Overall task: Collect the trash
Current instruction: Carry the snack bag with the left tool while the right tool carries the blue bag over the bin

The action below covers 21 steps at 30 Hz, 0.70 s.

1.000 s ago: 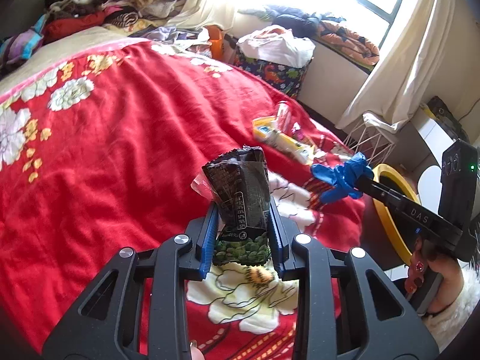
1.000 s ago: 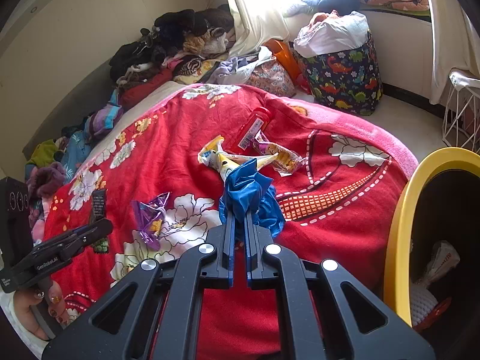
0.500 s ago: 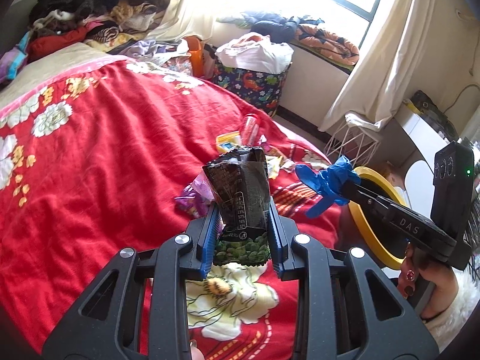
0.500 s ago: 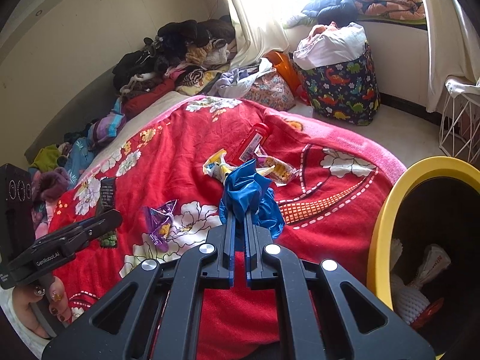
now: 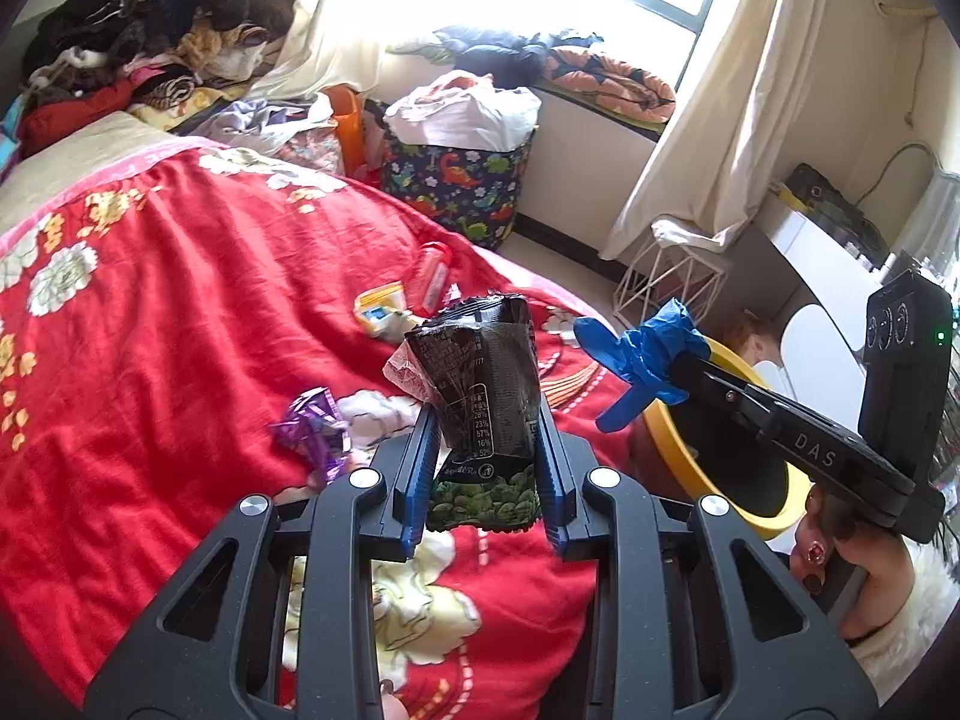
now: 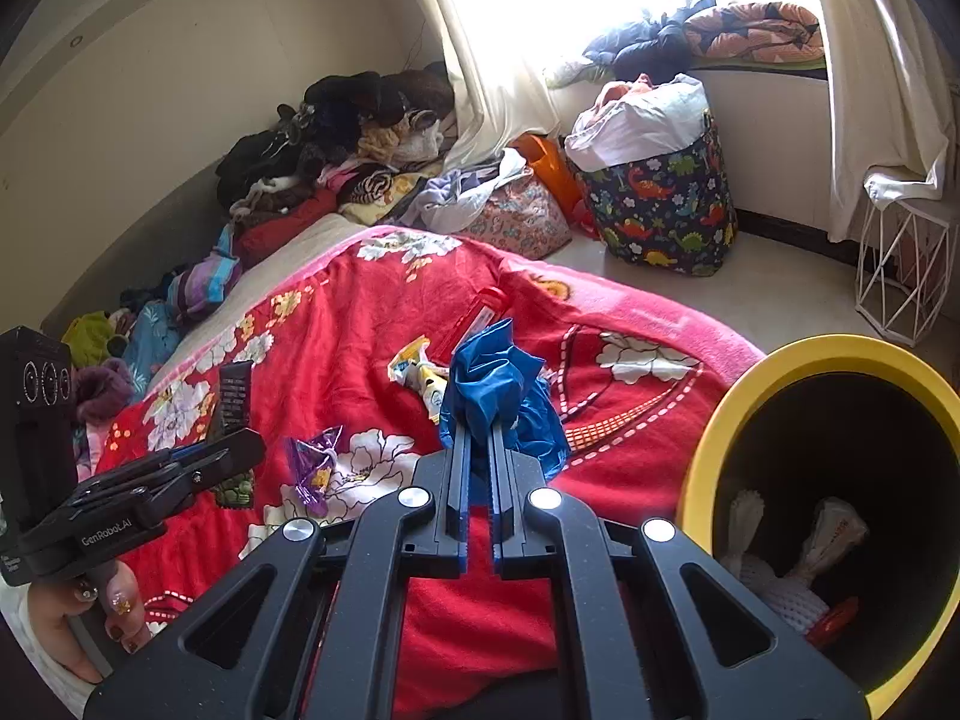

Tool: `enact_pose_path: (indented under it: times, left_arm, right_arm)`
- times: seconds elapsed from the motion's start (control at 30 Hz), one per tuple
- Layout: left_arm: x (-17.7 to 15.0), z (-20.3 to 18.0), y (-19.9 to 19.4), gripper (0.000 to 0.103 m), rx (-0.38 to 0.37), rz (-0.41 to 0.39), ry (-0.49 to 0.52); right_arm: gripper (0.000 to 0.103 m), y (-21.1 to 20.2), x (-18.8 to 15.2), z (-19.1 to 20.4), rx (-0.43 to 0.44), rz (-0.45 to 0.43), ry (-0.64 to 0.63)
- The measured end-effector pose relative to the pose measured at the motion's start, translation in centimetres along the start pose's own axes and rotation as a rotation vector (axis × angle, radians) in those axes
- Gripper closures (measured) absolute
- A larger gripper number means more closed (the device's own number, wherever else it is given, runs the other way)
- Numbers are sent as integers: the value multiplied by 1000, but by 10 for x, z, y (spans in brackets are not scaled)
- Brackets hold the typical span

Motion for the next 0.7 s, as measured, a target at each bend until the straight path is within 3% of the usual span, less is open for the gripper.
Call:
enact_pose_path:
  times: [0.7]
  left_arm:
    - [9,-54,9,80,-75,-21,51]
  right_arm:
    - [98,-34,19,-38,-64,-75,49]
Point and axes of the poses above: each gripper's, at about its wrist camera, not at the fingertips, and y roughly the way its jaws point, z to its left, x to its top, the point moved 10 cm from there along y, roughly the way its jaws point, and after that the axes turned 15 degrees about -z, right-handed, at the moved point
